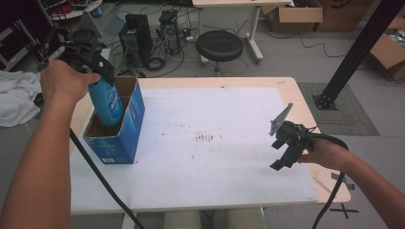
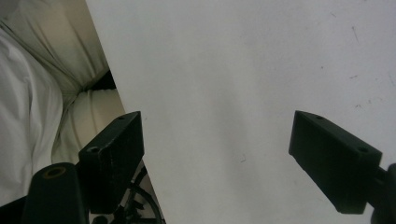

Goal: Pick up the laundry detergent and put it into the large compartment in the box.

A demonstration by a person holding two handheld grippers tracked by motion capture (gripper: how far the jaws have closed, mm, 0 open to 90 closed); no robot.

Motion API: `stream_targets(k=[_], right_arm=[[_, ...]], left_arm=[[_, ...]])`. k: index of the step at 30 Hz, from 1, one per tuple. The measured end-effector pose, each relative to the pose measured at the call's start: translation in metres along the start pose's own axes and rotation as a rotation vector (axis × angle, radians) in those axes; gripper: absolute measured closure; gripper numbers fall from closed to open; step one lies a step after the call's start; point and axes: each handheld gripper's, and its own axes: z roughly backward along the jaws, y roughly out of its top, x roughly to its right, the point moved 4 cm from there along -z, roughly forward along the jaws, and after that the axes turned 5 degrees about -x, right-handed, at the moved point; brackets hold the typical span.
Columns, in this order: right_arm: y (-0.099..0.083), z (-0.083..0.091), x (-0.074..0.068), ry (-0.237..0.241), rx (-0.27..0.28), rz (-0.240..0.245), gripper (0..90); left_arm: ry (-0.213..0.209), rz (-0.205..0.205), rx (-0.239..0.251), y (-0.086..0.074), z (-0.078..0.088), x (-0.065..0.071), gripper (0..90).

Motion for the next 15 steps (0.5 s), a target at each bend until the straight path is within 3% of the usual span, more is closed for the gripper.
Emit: stream_targets(k=[15], right_arm=[[-0.002,-0.003,0.001,0.005,-0.007,-0.005,17.8]], left_arm=[[0.017,-0.011,-0.024,-0.012,-0.057,-0.006,37.5]])
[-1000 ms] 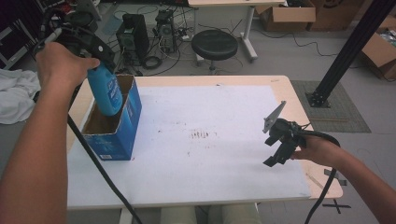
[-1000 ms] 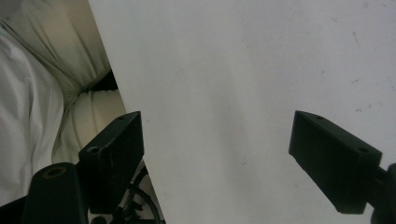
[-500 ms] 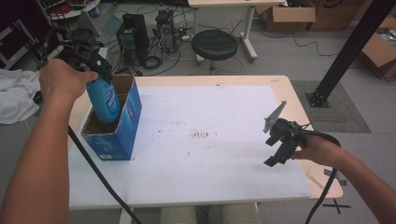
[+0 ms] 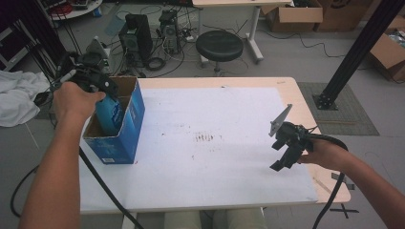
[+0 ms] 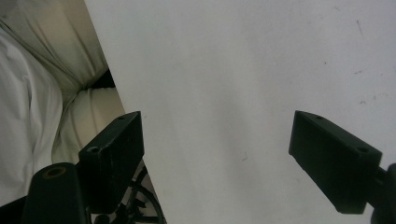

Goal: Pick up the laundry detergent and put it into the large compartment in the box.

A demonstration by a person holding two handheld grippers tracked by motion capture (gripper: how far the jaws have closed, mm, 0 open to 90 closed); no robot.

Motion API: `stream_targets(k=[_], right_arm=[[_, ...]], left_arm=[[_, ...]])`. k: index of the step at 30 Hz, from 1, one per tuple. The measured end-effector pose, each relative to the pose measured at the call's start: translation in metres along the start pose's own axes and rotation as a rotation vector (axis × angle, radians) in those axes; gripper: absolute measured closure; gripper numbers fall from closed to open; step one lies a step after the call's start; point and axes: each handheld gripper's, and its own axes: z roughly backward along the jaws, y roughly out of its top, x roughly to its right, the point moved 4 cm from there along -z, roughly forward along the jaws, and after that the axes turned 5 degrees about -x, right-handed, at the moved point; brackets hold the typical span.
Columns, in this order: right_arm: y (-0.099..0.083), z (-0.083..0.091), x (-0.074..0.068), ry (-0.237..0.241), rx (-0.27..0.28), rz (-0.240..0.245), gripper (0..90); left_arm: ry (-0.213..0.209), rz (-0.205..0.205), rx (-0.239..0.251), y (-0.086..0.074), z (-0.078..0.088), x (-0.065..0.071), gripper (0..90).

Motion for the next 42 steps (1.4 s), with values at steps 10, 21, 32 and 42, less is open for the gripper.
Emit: stream_targets(k=[10,21,32,42], right_arm=[[0.0,-0.001,0.0,0.002,-0.003,-0.004,17.7],[0.001,-0.002,0.0,0.005,-0.01,-0.009,17.8],[0.002,-0.004,0.002,0.01,-0.011,-0.012,17.8],[0.005,-0.006,0.002,0.012,-0.011,-0.004,17.7]], left_arm=[[-0.004,-0.016,-0.023,-0.009,-0.037,-0.002,37.5],[-0.013,-0.014,-0.048,-0.017,-0.065,-0.003,37.4],[-0.017,-0.015,-0.058,-0.021,-0.079,-0.008,37.3],[-0.031,-0.011,-0.049,-0.021,-0.08,-0.01,37.0]])
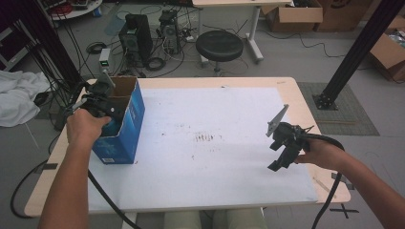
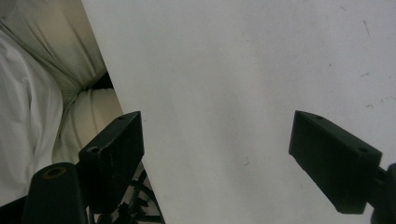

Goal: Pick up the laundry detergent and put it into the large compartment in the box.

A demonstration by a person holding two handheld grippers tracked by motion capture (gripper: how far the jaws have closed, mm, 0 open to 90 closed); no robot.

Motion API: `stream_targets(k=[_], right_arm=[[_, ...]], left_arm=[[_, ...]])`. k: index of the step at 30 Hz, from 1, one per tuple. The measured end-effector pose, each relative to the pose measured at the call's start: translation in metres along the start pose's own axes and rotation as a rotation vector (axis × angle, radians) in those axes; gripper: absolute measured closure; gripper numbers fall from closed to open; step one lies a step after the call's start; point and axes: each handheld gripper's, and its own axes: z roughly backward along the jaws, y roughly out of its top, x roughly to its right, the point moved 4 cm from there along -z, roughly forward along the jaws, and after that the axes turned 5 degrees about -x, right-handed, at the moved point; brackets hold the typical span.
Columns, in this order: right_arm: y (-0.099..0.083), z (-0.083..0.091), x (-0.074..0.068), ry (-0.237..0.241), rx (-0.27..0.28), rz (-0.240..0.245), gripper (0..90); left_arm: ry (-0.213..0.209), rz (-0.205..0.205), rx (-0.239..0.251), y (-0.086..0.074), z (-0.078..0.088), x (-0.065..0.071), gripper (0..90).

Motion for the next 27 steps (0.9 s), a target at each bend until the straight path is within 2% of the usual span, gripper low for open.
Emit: stream_targets(k=[3,5,10,17,27], right_arm=[[0.0,-0.001,0.0,0.004,0.0,0.0,17.8],[0.0,-0.001,0.0,0.005,-0.002,0.0,17.8],[0.0,-0.001,-0.001,0.004,-0.004,-0.001,17.8],[0.0,0.0,-0.002,0.004,-0.003,-0.001,17.7],[0.0,0.0,-0.003,0.003,-0.001,0.004,17.8]], left_arm=[[-0.016,0.005,0.006,0.0,0.001,-0.001,35.4],[-0.038,0.019,0.008,0.0,0.002,-0.002,30.4],[-0.052,0.023,0.021,-0.002,0.005,-0.004,30.8],[-0.044,0.03,0.039,-0.001,0.013,-0.004,28.3],[-0.027,0.033,0.1,0.003,0.042,-0.009,27.6]])
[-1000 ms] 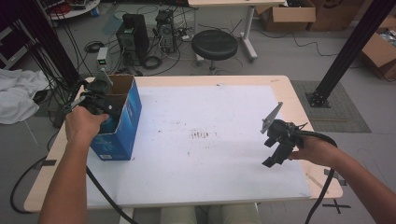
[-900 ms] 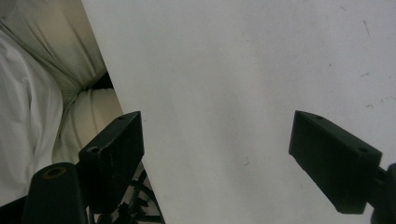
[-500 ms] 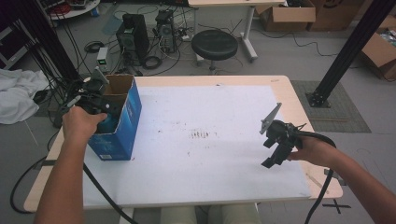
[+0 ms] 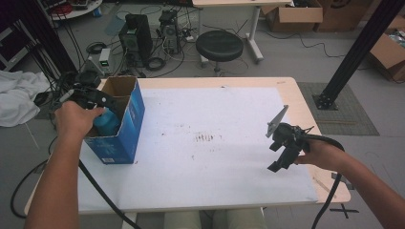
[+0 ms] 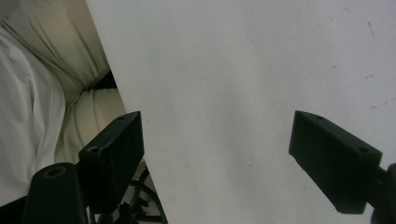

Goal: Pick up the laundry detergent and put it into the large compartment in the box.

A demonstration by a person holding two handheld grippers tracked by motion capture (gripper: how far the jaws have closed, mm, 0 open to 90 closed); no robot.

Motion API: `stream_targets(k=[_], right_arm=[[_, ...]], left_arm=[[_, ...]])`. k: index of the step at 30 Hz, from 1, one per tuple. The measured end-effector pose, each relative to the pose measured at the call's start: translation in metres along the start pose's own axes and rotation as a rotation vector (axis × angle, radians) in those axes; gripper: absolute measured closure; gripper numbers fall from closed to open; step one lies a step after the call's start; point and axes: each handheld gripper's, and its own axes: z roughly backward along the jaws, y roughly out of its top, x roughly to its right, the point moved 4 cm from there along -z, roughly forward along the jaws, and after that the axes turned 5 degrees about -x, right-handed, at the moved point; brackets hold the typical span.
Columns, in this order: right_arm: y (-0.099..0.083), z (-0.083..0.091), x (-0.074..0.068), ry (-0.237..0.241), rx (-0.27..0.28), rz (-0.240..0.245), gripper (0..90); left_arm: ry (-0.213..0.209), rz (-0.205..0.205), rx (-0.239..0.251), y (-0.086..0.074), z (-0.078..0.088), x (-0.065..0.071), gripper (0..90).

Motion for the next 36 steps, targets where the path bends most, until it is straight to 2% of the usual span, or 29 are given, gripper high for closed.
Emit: stream_targets(k=[10,16,20,26,36], right_arm=[[-0.001,0.0,0.0,0.001,0.002,0.0,17.7],[-0.001,0.0,-0.001,-0.001,0.005,0.002,17.7],[-0.002,0.001,-0.001,-0.001,0.002,0.0,17.7],[-0.003,0.002,-0.001,-0.004,0.004,-0.001,17.7],[-0.003,0.002,-0.002,-0.003,0.004,-0.003,17.7]], left_arm=[[0.01,-0.041,0.039,0.008,0.023,0.008,26.8],[0.005,-0.068,0.043,0.01,0.032,0.015,25.9],[0.004,-0.096,0.04,0.012,0.036,0.021,25.9],[-0.023,-0.142,0.027,0.014,0.04,0.033,24.5],[-0.04,-0.232,0.048,0.019,0.044,0.055,21.1]])
